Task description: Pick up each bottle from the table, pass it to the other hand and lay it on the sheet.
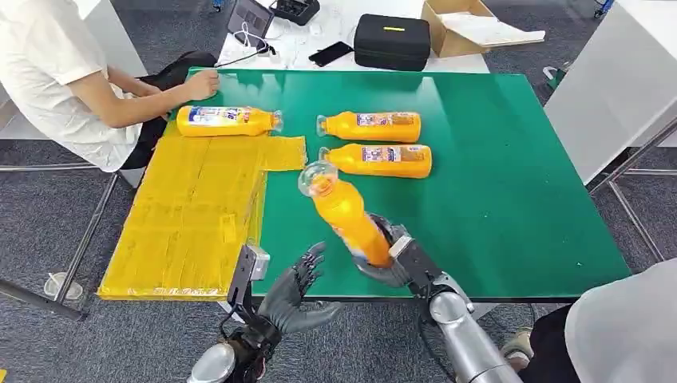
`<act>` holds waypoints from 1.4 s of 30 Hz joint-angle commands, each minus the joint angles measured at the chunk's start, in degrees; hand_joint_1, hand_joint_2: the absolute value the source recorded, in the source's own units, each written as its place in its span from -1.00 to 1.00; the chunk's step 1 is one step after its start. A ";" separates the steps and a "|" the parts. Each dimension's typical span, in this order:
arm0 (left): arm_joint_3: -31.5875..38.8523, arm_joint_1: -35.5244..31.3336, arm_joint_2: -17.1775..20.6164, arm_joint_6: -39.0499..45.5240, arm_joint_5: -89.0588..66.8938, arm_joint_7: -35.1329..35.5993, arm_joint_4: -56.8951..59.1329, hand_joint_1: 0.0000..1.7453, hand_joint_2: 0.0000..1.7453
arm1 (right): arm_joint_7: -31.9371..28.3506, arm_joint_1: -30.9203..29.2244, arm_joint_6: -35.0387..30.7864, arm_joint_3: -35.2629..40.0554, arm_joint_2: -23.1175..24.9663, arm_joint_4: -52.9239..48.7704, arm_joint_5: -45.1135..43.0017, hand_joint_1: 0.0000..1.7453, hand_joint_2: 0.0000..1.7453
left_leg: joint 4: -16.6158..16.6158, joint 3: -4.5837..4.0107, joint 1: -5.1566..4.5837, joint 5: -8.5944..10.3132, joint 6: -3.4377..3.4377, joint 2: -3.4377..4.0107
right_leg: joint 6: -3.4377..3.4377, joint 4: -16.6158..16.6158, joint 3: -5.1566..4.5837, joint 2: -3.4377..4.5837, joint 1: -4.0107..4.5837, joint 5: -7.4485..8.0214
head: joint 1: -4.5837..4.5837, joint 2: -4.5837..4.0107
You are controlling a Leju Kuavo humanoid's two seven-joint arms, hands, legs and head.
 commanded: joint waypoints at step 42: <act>-1.95 -4.90 -1.67 15.93 -4.75 -6.03 -5.61 -1.00 1.00 | 1.98 0.29 -9.69 9.20 2.40 2.03 5.20 1.00 1.00 | -0.03 0.15 -0.03 -0.07 0.06 -0.05 | -0.07 -0.03 0.16 -0.08 0.01 -0.09 | -0.04 0.00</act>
